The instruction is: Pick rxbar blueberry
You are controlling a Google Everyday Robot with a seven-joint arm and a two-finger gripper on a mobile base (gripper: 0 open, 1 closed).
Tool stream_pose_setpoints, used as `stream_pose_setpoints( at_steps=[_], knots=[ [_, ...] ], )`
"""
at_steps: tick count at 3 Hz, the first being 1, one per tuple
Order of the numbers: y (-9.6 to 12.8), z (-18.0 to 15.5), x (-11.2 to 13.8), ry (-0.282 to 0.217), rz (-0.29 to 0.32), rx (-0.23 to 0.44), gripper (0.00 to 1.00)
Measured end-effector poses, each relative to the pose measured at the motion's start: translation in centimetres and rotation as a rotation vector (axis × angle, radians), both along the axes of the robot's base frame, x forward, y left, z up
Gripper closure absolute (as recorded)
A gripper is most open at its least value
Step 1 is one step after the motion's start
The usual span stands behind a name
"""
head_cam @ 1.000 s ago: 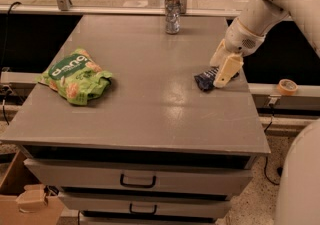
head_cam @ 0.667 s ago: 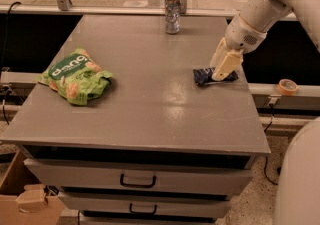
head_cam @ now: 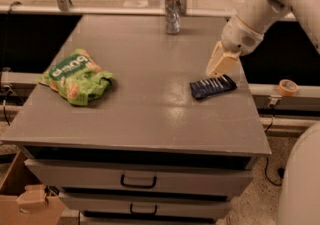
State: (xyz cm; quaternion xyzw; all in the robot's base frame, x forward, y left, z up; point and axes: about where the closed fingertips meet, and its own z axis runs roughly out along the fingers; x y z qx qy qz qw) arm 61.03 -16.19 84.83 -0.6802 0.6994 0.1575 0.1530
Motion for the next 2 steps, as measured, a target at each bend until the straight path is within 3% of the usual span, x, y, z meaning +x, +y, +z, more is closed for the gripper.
stream_pose_setpoints(
  at_steps=[2],
  knots=[
    [3.7, 4.4, -0.8, -0.05, 0.078, 0.131, 1.0]
  ],
)
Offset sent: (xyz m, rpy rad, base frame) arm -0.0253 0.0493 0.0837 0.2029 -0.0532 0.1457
